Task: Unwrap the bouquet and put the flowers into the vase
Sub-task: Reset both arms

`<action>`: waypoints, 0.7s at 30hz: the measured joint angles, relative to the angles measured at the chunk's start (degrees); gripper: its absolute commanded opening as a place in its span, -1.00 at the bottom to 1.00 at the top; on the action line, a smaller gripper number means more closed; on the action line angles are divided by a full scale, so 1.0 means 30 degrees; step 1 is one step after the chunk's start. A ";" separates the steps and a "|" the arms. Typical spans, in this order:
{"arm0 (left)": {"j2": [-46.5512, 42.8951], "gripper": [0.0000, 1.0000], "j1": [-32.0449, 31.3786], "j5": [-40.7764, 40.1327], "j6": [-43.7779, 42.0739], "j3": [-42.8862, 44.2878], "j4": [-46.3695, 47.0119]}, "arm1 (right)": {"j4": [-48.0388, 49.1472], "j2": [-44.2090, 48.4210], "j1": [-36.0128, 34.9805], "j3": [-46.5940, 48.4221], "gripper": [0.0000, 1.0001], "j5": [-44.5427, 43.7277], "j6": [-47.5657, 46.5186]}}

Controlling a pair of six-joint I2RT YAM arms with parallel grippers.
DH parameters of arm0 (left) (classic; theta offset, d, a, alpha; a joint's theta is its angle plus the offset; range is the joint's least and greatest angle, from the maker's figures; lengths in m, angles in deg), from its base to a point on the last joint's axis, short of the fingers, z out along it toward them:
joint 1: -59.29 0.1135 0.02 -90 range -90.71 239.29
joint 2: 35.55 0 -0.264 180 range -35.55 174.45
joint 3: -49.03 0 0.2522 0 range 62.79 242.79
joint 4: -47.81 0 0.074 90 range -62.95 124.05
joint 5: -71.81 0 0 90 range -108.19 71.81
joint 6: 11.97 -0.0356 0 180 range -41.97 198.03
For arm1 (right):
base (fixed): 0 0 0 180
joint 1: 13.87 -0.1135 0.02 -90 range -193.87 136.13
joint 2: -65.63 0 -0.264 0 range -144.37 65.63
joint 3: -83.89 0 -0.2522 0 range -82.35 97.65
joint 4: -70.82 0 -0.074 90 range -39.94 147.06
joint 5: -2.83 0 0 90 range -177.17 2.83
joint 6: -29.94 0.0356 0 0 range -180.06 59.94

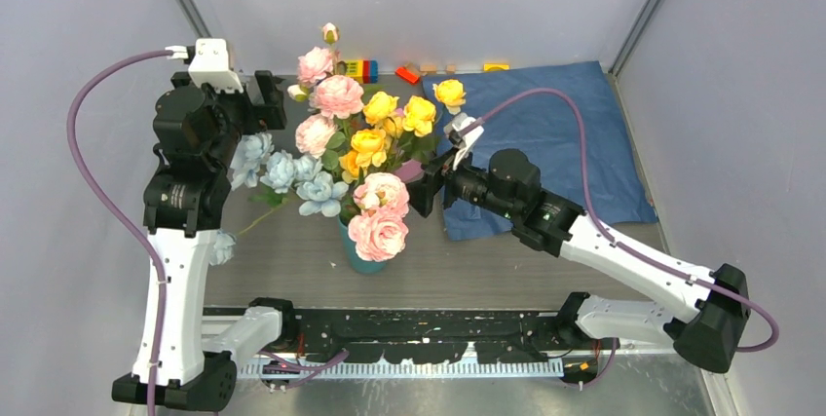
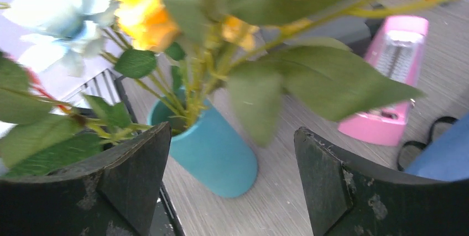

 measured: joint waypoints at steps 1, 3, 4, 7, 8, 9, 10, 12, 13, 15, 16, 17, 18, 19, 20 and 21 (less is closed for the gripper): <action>-0.0044 0.99 0.0000 0.0000 -0.0051 -0.0015 -0.0073 | -0.0087 0.0058 0.0313 -0.0124 0.75 0.0015 0.0036; -0.0102 0.99 0.0000 -0.0095 -0.0153 -0.0022 -0.0255 | -0.0168 0.0160 0.1464 -0.0517 0.76 0.0408 0.0313; -0.0153 0.99 0.0000 -0.0182 -0.0211 -0.0036 -0.0335 | -0.0270 0.0197 0.2135 -0.0692 0.76 0.0597 0.0546; -0.0597 0.99 0.0000 -0.0619 -0.0517 -0.0408 -0.0546 | -0.0918 0.0342 0.4233 -0.1086 0.80 0.0896 0.1231; -0.0889 0.99 0.0000 -0.0750 -0.0561 -0.0663 -0.0619 | -0.1239 0.0437 0.4896 -0.1137 0.81 0.0918 0.1457; -0.1173 0.99 0.0000 -0.0882 -0.0605 -0.0925 -0.0627 | -0.1537 0.0539 0.5544 -0.1158 0.81 0.0918 0.1647; -0.1515 0.99 0.0000 -0.1020 -0.0670 -0.1195 -0.0685 | -0.1858 0.0663 0.6011 -0.1158 0.81 0.0911 0.1770; -0.2106 0.99 0.0000 -0.1275 -0.0838 -0.1552 -0.0772 | -0.2710 0.1056 0.7220 -0.1158 0.82 0.0707 0.2113; -0.2419 0.99 0.0000 -0.1399 -0.0896 -0.1661 -0.0823 | -0.3147 0.1282 0.7810 -0.1158 0.82 0.0503 0.2251; -0.2922 0.99 0.0000 -0.1588 -0.0976 -0.1712 -0.0882 | -0.4175 0.1749 0.8896 -0.1158 0.84 -0.0219 0.2543; -0.3118 0.99 0.0000 -0.1676 -0.0984 -0.1712 -0.0882 | -0.4867 0.2040 0.9428 -0.1122 0.86 -0.0852 0.2623; -0.3286 0.99 0.0000 -0.1734 -0.0991 -0.1712 -0.0896 | -0.5340 0.2251 0.9726 -0.1086 0.87 -0.1377 0.2674; -0.3424 0.99 0.0000 -0.1807 -0.0991 -0.1712 -0.0918 | -0.5836 0.2448 1.0010 -0.0998 0.89 -0.1960 0.2688; -0.3563 0.99 0.0000 -0.1880 -0.0991 -0.1712 -0.0969 | -0.6462 0.2718 1.0251 -0.0867 0.90 -0.2812 0.2688; -0.3745 0.99 0.0000 -0.1982 -0.0991 -0.1712 -0.1027 | -0.7104 0.3002 1.0397 -0.0692 0.90 -0.3708 0.2674; -0.3898 0.99 0.0000 -0.2069 -0.0991 -0.1712 -0.1100 | -0.7679 0.3315 1.0448 -0.0481 0.90 -0.4590 0.2645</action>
